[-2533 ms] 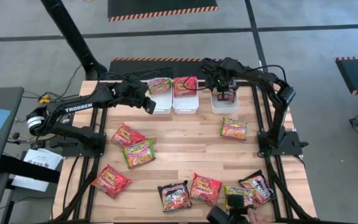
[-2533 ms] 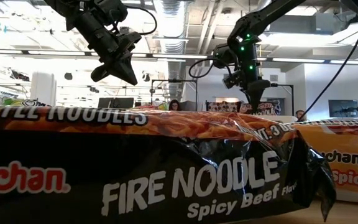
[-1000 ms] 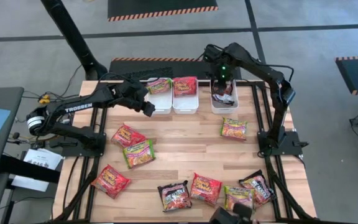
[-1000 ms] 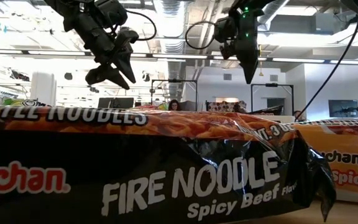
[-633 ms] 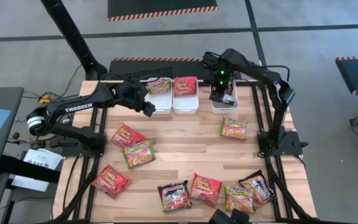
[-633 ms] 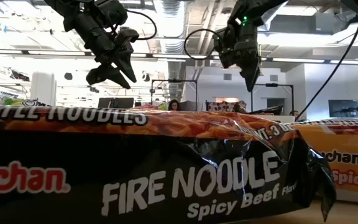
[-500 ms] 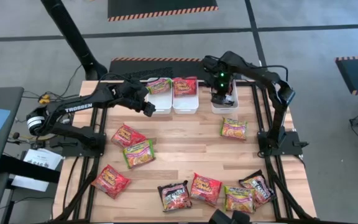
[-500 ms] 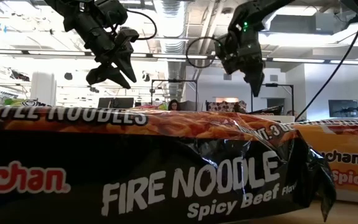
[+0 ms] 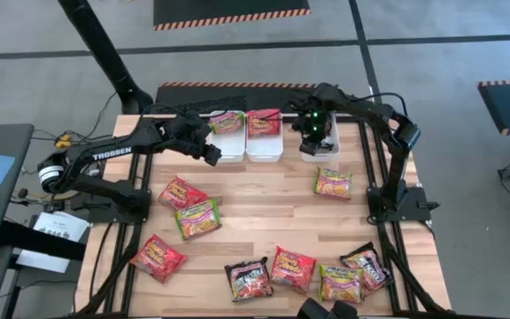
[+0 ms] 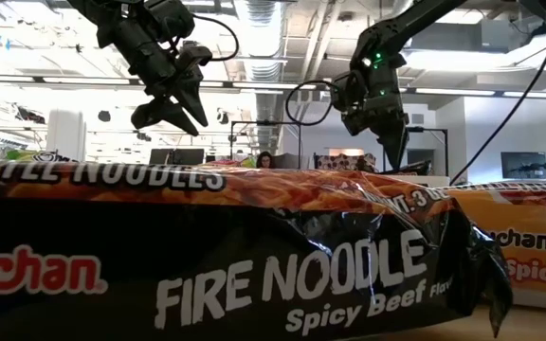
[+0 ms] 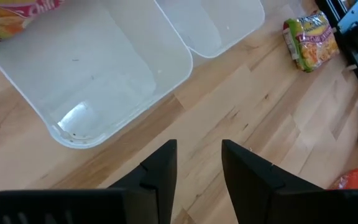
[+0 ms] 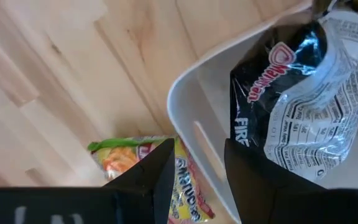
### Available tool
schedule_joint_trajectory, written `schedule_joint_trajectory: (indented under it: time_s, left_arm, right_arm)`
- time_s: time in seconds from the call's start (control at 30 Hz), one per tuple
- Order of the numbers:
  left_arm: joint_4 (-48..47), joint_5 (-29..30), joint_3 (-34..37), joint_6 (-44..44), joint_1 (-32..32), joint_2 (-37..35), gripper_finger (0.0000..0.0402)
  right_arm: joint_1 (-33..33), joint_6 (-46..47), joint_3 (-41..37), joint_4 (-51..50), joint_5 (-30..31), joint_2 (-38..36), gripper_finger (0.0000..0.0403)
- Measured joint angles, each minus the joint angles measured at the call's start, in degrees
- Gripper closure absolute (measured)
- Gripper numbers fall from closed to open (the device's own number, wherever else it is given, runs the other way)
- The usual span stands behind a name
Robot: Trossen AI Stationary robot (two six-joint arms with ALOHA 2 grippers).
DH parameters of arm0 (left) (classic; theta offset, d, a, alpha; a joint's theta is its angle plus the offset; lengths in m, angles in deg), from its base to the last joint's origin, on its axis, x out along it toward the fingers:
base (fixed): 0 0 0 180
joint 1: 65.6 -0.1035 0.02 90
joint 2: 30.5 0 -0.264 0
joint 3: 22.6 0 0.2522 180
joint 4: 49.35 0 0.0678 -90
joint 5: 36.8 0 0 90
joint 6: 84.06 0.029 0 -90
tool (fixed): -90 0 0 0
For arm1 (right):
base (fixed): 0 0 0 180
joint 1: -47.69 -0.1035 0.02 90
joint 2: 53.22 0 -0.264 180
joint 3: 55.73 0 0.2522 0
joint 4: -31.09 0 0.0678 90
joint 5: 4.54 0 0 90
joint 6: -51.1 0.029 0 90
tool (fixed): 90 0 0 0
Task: Sort Maruchan noodles
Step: Put the black noodle pack into the right white bin
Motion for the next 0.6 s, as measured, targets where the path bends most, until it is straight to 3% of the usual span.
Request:
schedule_joint_trajectory:
  time_s: [0.43, 0.6]
  left_arm:
    - [0.0, 1.6, 0.0, -0.2, 0.0, 0.0, 0.0290]
    - [0.0, 1.8, 0.0, -0.2, 0.0, 0.0, 0.0290]
  right_arm:
    - [2.7, 1.6, -2.3, 7.6, 11.9, 0.0, 0.0240]
    - [4.6, 1.9, -2.3, 12.4, 13.6, 0.0, 0.0240]
